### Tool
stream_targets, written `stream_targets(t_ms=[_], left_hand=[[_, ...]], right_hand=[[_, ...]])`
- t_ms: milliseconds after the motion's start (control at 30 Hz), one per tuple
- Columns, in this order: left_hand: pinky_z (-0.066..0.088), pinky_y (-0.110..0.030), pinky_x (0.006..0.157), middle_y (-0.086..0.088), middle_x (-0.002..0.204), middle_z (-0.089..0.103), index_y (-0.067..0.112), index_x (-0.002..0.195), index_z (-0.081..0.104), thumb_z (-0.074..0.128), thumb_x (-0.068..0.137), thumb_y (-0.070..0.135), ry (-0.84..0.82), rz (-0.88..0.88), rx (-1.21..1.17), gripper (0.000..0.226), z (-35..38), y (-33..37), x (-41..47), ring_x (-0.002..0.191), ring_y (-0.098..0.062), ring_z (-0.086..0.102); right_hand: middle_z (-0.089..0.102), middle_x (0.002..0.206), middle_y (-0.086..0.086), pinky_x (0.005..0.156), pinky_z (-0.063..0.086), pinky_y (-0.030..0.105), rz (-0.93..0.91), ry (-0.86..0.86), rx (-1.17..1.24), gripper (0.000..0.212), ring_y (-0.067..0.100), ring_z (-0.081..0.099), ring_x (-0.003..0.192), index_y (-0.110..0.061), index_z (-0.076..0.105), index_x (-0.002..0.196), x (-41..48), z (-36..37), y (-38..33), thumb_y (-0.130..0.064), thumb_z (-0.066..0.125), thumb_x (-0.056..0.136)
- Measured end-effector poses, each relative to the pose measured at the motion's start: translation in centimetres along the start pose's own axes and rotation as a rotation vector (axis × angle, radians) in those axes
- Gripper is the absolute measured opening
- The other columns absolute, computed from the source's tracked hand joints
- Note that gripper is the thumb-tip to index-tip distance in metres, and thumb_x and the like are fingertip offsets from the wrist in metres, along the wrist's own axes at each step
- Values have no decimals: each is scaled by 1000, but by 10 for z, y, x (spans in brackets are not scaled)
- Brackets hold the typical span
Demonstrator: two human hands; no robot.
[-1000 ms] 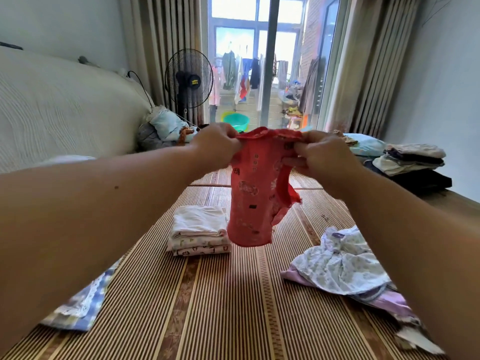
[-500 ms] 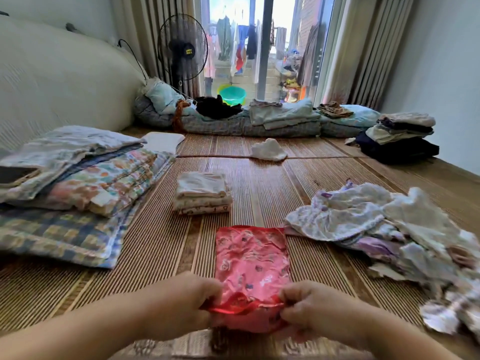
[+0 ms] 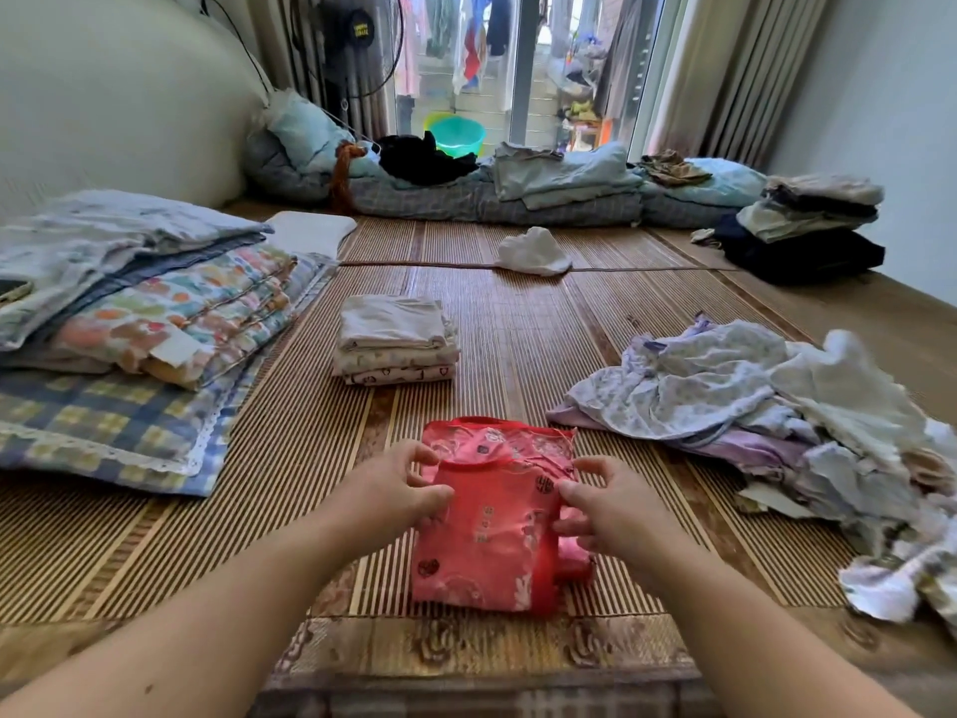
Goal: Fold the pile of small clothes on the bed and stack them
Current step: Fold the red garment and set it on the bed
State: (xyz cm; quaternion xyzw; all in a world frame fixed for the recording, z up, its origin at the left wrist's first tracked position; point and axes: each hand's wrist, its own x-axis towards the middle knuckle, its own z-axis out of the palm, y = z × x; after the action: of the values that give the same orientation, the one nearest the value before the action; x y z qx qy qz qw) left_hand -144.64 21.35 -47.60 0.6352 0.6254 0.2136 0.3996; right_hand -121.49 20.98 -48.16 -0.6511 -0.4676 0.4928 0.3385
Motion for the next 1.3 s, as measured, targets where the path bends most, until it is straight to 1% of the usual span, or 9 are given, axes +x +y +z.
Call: stream_targets(t_ms=[100,200,367,500,600,700,967,1133,1300], left_hand=[[48,-34,100,12,144,42,35,141,36,72,80,40,-3,115,295,72,14,-11,6,121,-7,51],[26,-40,117,22,156,15,43,147,25,69,77,54,-240,245,432,83,24,-10,7,140,-6,26],[-4,-47,120,16,159,-14,39,152,-5,63,78,54,-516,168,855,101,27,-21,9,146,-10,-17],[2,-28,115,15,161,5,34,153,13,57,86,32,-397,196,797,80,20,-20,8,147,-6,1],[19,-24,114,18,151,35,34,138,50,53,93,30,-302,252,691,46,15,-22,5,139,-4,31],[53,-30,84,13,103,69,25,100,73,53,94,32,-355,139,418,21,10,-31,4,86,-7,63],[50,-34,61,0,65,58,14,74,58,46,97,42,-255,10,-215,38,7,-34,18,58,-17,52],[51,-46,88,-2,101,64,13,100,60,37,99,51,199,-165,25,44,14,-30,43,91,-22,61],[53,-45,91,-7,126,58,18,136,41,42,65,88,12,-298,358,99,19,-37,45,107,-24,61]], right_hand=[[62,112,-9,85,51,27,-345,170,-558,41,4,59,90,-27,52,126,4,6,12,-30,66,88],[55,128,-18,105,38,23,-638,-75,-811,46,-4,47,110,-34,55,130,-8,17,13,-45,62,87],[6,160,-14,120,5,38,-482,-433,-1220,90,8,6,147,-33,11,152,-4,29,36,-68,53,80],[36,153,-4,117,24,34,-520,-321,-1160,57,13,30,141,-28,42,143,5,20,36,-33,50,87],[71,99,-4,84,51,34,-462,-244,-948,24,13,64,93,-19,69,99,1,12,28,-27,54,82],[60,69,-4,60,47,34,-351,-247,-757,12,12,55,62,-12,63,76,-6,4,20,-22,56,79],[69,90,6,59,57,32,-103,-181,-201,26,17,71,68,-25,52,115,9,5,-2,-37,58,92],[57,128,6,97,47,51,-95,174,-197,58,27,58,112,-24,38,140,42,9,1,-55,47,92],[44,142,12,88,51,29,-23,98,-645,92,23,58,110,-14,25,148,33,8,-2,-69,55,80]])
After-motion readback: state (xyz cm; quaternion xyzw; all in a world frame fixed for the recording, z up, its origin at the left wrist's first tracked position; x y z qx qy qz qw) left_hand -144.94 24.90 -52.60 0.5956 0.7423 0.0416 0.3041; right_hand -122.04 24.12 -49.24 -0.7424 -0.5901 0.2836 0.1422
